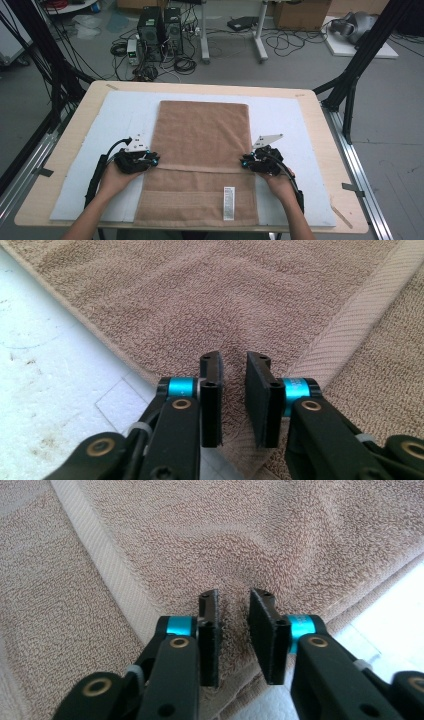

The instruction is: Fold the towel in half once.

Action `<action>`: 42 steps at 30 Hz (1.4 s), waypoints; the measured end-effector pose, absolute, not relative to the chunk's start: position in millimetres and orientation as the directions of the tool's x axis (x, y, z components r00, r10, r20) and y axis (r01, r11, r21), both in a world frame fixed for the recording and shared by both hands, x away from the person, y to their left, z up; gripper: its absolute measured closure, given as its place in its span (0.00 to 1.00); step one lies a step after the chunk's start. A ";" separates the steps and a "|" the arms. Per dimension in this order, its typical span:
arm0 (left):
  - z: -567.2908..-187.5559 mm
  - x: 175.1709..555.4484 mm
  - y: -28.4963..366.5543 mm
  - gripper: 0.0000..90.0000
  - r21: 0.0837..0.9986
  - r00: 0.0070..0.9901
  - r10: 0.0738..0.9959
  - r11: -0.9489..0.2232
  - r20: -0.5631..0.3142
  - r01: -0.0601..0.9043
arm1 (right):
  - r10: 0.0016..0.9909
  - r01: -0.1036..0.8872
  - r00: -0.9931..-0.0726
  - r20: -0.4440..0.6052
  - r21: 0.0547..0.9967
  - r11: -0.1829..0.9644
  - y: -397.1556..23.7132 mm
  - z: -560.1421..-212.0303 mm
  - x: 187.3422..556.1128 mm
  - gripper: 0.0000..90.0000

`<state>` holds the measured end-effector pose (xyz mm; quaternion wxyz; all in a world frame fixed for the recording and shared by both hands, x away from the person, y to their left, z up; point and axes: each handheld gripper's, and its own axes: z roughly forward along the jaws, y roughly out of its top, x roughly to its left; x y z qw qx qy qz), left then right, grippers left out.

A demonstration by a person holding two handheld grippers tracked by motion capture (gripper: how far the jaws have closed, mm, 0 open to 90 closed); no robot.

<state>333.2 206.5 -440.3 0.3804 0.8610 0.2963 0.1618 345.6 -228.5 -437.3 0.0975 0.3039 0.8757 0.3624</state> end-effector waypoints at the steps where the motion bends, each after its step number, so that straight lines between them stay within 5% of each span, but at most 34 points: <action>1: -440.2 333.2 206.7 0.90 0.751 0.771 0.634 -0.534 0.054 0.387 | 0.601 0.463 -0.797 0.055 0.694 0.551 -228.7 -437.1 346.1 0.91; 42: -396.3 312.0 218.8 0.97 0.828 0.767 0.640 -0.459 0.056 0.322 | 0.550 0.386 -0.835 0.025 0.739 0.552 -234.0 -389.2 329.3 0.94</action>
